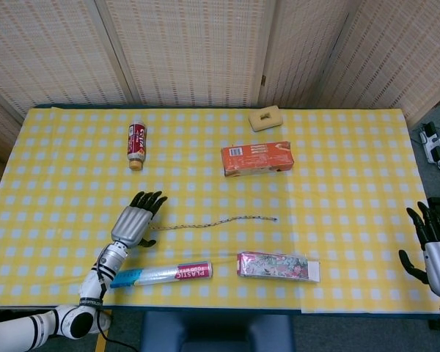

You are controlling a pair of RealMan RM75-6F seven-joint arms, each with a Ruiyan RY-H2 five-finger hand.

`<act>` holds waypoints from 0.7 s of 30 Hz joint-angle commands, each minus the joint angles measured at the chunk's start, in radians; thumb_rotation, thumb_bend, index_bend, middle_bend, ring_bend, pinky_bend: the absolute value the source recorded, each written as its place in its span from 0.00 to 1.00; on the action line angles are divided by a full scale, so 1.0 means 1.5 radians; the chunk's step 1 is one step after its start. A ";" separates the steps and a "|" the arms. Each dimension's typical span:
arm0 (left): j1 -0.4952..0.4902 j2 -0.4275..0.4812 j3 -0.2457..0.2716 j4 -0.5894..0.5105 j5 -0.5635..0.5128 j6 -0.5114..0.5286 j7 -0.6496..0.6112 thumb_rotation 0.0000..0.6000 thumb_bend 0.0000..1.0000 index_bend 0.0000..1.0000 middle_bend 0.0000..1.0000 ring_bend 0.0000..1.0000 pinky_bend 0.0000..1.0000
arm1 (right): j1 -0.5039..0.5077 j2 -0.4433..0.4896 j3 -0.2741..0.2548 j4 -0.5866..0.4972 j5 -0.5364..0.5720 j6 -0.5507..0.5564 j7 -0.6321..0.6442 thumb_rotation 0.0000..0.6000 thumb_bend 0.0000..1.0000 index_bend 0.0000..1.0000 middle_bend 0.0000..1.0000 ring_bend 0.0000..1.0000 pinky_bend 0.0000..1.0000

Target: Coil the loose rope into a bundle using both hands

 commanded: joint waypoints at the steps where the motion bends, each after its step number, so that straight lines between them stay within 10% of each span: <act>1: -0.005 -0.031 0.004 0.041 -0.024 0.014 0.029 1.00 0.16 0.08 0.06 0.07 0.04 | 0.001 0.000 0.001 0.001 0.000 0.000 -0.001 1.00 0.40 0.00 0.00 0.01 0.00; 21: 0.019 -0.016 -0.010 0.128 -0.123 0.008 0.024 1.00 0.18 0.20 0.15 0.19 0.11 | -0.001 -0.004 0.001 0.005 0.002 0.000 0.005 1.00 0.40 0.00 0.00 0.01 0.00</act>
